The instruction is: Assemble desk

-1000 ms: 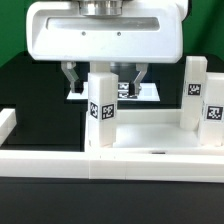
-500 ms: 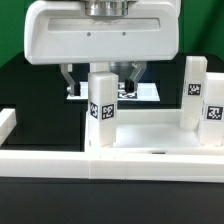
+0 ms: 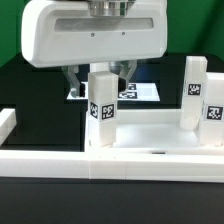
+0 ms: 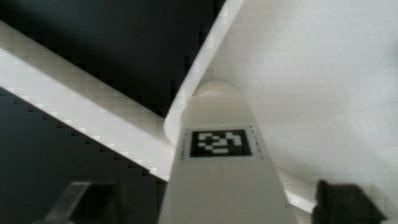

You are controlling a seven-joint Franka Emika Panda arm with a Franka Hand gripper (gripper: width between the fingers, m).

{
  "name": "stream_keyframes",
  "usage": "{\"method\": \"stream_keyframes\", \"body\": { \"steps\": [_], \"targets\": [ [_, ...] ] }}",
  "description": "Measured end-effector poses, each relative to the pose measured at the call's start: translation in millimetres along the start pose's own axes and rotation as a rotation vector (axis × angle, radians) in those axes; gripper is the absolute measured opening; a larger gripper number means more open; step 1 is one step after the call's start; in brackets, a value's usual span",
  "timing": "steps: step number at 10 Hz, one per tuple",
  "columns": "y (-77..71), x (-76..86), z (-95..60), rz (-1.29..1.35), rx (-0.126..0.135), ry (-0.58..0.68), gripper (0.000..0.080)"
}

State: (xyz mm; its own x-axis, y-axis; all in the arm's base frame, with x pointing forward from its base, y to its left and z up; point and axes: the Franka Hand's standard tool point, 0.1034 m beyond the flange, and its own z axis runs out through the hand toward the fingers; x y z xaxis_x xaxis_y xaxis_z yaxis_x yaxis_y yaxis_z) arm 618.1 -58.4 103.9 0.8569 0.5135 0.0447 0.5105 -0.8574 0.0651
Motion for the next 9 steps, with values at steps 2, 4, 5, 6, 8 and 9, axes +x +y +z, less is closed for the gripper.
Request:
{"method": "stream_keyframes", "body": {
  "steps": [2, 4, 5, 6, 8, 9],
  "targets": [
    [-0.1, -0.2, 0.1, 0.015, 0.001, 0.0, 0.0288],
    [-0.1, -0.4, 0.2, 0.038, 0.001, -0.001, 0.0288],
    [0.4, -1.2, 0.6, 0.135, 0.009, 0.004, 0.0288],
    [0.2, -1.2, 0.8, 0.247, 0.011, 0.004, 0.0288],
    [0.1, -1.7, 1.0, 0.464, 0.014, 0.003, 0.0288],
    [-0.6, -1.6, 1.4, 0.579, 0.016, 0.002, 0.0289]
  ]
}}
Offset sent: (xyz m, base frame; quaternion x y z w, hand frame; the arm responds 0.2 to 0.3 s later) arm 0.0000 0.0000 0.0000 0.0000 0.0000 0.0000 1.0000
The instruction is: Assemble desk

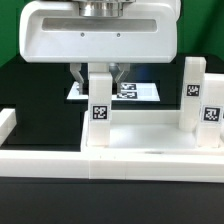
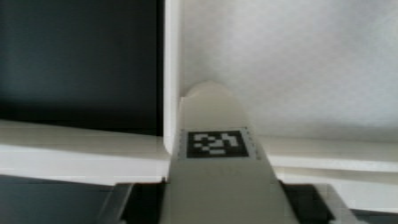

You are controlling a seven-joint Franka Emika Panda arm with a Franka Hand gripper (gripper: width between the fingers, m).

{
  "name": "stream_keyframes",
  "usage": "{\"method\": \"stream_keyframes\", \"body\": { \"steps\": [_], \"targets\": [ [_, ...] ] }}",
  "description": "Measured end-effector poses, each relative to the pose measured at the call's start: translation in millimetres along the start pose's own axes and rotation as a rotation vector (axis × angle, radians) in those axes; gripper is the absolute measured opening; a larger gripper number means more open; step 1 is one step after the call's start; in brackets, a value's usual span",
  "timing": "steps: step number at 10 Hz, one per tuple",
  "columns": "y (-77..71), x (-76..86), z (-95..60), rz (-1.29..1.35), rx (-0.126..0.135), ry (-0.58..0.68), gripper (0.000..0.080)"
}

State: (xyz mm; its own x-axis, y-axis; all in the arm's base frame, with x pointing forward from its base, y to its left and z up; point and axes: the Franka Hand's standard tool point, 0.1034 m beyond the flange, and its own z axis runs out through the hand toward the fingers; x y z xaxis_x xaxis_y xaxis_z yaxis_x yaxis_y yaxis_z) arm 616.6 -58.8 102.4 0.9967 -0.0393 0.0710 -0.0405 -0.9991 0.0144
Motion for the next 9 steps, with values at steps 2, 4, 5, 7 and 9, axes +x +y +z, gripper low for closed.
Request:
{"method": "stream_keyframes", "body": {
  "steps": [2, 4, 5, 7, 9],
  "targets": [
    [-2.0, 0.3, 0.4, 0.26, 0.008, 0.002, 0.029],
    [-3.7, 0.4, 0.6, 0.489, 0.027, 0.0, 0.029],
    [-4.1, 0.7, 0.6, 0.564, 0.03, -0.002, 0.029],
    [-5.4, 0.8, 0.9, 0.761, 0.043, -0.007, 0.029],
    [-5.6, 0.9, 1.2, 0.909, 0.047, -0.01, 0.029]
  ]
}}
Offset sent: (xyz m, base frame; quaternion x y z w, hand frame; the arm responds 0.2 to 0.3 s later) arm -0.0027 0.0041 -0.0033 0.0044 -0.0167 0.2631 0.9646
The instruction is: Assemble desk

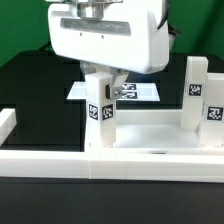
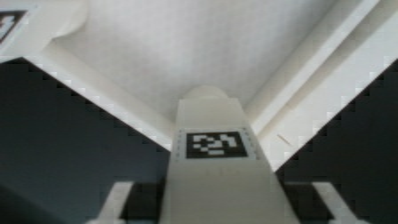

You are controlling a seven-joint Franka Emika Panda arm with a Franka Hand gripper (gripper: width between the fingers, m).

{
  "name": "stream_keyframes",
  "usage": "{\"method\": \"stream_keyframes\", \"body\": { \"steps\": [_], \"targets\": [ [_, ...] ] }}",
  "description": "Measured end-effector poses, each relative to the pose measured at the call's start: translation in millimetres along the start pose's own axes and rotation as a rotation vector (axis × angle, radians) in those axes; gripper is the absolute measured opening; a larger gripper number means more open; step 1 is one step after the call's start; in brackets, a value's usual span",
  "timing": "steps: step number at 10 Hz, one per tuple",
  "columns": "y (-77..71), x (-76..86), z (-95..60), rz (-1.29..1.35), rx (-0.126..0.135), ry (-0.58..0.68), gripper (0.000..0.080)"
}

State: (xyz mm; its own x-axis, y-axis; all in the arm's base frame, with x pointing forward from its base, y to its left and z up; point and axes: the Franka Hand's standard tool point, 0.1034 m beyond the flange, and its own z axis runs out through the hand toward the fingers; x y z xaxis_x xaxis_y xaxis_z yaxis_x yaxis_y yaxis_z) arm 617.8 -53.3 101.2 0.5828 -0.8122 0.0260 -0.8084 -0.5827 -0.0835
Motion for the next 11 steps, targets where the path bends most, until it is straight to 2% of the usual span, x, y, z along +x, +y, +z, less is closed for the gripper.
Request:
{"method": "stream_keyframes", "body": {
  "steps": [2, 3, 4, 5, 7, 11],
  "targets": [
    [0.0, 0.0, 0.0, -0.051, 0.0, 0.0, 0.0299],
    [-0.3, 0.2, -0.3, -0.071, 0.0, 0.0, 0.0476],
    [-0.2, 0.5, -0.5, -0.112, 0.0, 0.0, 0.0609],
    [-0.3, 0.4, -0.5, -0.217, -0.001, 0.001, 0.0638],
    [-0.3, 1.6, -1.7, -0.468, -0.001, 0.003, 0.0648],
    [0.0, 1.9, -1.0, -0.777, -0.007, 0.006, 0.0649]
  ]
}}
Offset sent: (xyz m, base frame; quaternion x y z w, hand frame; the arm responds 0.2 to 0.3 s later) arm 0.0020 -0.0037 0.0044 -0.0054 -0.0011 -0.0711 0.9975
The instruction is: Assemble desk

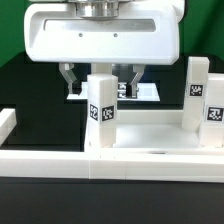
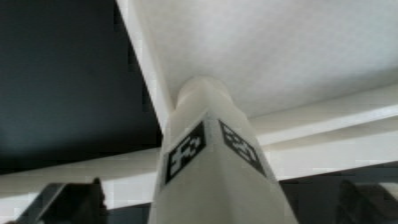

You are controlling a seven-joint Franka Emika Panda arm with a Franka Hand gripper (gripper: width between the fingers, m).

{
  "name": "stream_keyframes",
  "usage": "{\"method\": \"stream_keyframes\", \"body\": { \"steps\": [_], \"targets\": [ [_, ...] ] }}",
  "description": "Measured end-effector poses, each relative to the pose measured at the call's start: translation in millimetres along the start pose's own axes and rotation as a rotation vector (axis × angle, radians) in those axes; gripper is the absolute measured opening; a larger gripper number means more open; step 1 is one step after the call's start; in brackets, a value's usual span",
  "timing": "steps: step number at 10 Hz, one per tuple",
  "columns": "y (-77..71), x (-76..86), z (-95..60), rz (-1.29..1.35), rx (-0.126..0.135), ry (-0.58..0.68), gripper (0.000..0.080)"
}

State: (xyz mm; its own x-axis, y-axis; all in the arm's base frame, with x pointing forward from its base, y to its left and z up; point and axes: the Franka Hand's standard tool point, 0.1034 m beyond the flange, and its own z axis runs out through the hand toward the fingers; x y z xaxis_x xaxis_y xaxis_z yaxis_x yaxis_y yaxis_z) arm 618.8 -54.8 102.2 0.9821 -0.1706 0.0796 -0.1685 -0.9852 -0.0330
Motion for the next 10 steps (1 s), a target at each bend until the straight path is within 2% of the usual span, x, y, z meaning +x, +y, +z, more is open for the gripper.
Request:
{"method": "stream_keyframes", "body": {
  "steps": [4, 9, 10],
  "targets": [
    [2.1, 0.6, -0.6, -0.346, -0.022, -0.005, 0.0649],
    [4.3, 0.5, -0.6, -0.612, -0.039, -0.015, 0.0649],
    [5.3, 0.5, -0.6, -0.675, -0.042, -0.018, 0.0522]
  ]
}}
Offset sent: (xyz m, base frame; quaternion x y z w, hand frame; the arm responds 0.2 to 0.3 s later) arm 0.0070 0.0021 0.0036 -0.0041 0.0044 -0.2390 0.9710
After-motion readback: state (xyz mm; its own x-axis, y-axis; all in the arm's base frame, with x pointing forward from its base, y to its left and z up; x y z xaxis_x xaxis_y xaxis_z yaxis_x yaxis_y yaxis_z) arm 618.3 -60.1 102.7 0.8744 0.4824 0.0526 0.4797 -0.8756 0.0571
